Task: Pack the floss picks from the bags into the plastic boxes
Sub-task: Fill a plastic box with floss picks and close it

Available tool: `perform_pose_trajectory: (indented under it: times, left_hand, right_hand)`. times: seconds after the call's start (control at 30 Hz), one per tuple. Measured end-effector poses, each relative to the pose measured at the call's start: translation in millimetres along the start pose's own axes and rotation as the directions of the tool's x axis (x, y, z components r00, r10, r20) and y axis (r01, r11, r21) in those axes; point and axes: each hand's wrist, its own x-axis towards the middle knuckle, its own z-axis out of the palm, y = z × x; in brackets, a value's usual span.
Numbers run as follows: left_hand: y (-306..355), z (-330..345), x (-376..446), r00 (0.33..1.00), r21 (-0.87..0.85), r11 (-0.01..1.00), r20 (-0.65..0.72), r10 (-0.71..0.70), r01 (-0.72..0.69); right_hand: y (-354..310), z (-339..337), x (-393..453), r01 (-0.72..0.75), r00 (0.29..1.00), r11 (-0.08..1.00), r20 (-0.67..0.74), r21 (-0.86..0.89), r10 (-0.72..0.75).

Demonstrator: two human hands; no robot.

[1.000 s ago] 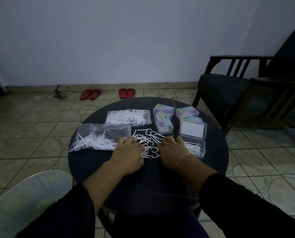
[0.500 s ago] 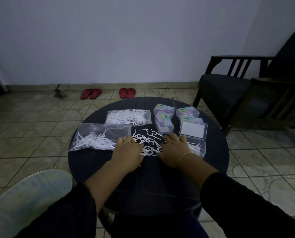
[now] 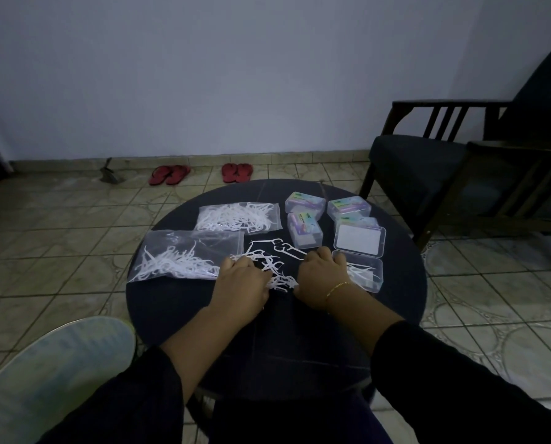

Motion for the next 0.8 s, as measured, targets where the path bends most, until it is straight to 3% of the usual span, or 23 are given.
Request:
perform_pose_trajectory:
  times: [0.1, 0.37, 0.6, 0.8]
  left_hand:
    - [-1.0, 1.4, -0.7, 1.0, -0.017, 1.0, -0.003, -0.008, 0.008]
    - [-4.9, 2.4, -0.8, 1.0, 0.03, 0.999, 0.0, -0.019, 0.019]
    - [-6.7, -1.1, -1.7, 0.997, 0.066, 0.997, 0.067, -0.043, 0.038]
    - [-5.9, -1.1, 1.1, 0.995, 0.062, 0.997, 0.095, -0.042, 0.036]
  right_hand:
    - [-0.5, -1.5, 1.0, 0.0, 0.999, 1.0, 0.045, 0.007, 0.0]
    - [-0.6, 0.6, 2.3, -0.015, 1.0, 0.999, -0.012, 0.052, 0.016]
    - [-1.0, -8.1, -0.6, -0.03, 0.993, 0.998, 0.116, 0.063, 0.023]
    - [1.5, -3.1, -4.5, -0.023, 0.999, 0.996, 0.048, 0.083, 0.019]
